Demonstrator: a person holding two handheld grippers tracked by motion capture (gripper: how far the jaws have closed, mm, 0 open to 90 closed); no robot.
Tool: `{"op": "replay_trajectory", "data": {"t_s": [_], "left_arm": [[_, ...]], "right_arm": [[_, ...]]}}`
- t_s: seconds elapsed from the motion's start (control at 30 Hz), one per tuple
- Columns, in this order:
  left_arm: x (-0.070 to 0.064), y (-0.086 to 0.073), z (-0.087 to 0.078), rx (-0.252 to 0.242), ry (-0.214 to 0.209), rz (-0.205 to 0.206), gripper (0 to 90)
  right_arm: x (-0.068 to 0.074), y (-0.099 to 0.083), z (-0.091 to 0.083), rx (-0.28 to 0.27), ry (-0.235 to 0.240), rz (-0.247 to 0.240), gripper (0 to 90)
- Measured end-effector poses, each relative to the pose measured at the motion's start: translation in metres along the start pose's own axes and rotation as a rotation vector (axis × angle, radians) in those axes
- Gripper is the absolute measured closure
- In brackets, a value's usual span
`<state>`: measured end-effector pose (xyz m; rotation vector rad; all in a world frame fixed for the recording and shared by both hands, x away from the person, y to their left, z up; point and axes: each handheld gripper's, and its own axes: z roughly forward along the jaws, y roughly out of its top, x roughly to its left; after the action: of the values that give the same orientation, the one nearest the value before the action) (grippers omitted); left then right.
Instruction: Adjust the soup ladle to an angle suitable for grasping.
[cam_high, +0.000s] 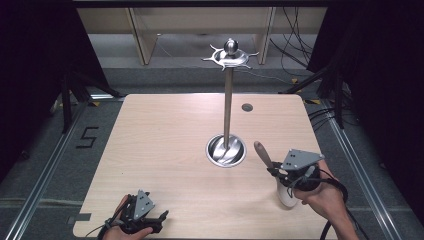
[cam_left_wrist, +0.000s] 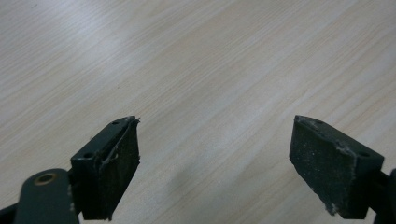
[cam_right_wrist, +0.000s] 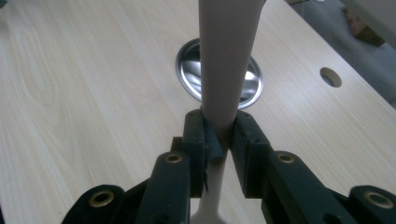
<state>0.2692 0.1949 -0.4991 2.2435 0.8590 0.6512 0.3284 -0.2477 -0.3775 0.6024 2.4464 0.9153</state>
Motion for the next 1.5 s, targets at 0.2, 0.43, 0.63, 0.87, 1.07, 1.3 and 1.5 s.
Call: {"op": "replay_trajectory", "data": {"t_s": [0.2,0.43,0.63,0.87,1.07,1.3,1.5], "left_arm": [[0.0,0.0,0.0,-0.003,-0.004,-0.006,15.6],[0.0,0.0,-0.001,0.001,-0.004,0.008,15.6],[0.0,0.0,0.0,0.001,-0.004,0.001,15.6],[0.0,0.0,0.0,-0.001,-0.001,0.002,15.6],[0.0,0.0,0.0,-0.006,-0.002,-0.006,15.6],[0.001,0.0,-0.001,0.0,-0.003,0.008,15.6],[0.001,0.0,-0.001,0.003,-0.002,0.012,15.6]], "right_arm": [[-0.004,-0.001,-0.003,-0.052,-0.001,0.021,77.0],[-0.009,-0.001,-0.01,-0.151,0.038,0.081,77.0],[-0.011,0.002,-0.013,-0.187,0.05,0.098,77.0],[-0.012,0.008,-0.013,-0.219,0.043,0.107,77.0],[-0.013,0.012,-0.013,-0.23,0.054,0.121,76.9],[-0.014,0.018,-0.014,-0.232,0.059,0.132,76.9],[-0.016,0.021,-0.012,-0.248,0.062,0.125,76.9]]}}
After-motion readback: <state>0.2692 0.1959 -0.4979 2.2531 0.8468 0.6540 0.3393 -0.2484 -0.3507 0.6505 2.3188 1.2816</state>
